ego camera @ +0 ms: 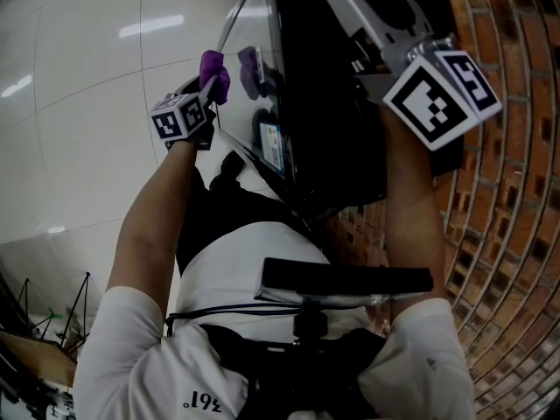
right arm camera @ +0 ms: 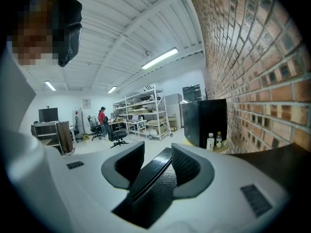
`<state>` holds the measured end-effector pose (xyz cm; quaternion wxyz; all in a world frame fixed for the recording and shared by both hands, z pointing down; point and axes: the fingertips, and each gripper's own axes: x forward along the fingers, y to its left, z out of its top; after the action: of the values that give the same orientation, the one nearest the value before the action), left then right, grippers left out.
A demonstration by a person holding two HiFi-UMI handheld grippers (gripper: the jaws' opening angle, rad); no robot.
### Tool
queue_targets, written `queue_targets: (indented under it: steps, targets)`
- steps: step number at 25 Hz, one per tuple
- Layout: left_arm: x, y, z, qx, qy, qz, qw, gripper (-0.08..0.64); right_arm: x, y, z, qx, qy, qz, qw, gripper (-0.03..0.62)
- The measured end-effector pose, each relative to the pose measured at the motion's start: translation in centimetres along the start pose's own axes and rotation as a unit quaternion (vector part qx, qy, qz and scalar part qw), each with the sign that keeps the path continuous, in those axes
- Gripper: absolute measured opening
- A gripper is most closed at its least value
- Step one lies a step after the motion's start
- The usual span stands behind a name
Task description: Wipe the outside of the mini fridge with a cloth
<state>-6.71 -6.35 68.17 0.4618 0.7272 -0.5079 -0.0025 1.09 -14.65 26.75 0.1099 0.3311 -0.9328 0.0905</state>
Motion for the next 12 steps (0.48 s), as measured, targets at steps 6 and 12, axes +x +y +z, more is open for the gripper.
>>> queue_targets:
  steps: [6,12]
  targets:
    - [-3.8,-3.2,2.6,-0.020,-0.053,-0.031,0.9979,0.109,-0.1,-0.1,0.0,0.000,-0.005,-0.001,1.000,0.166]
    - [-9.2,-8.8,6.7,-0.040,-0.123,-0.081,0.9882,0.108,-0.3,-0.1,0.2,-0.004,-0.014,-0.002,1.000,0.166]
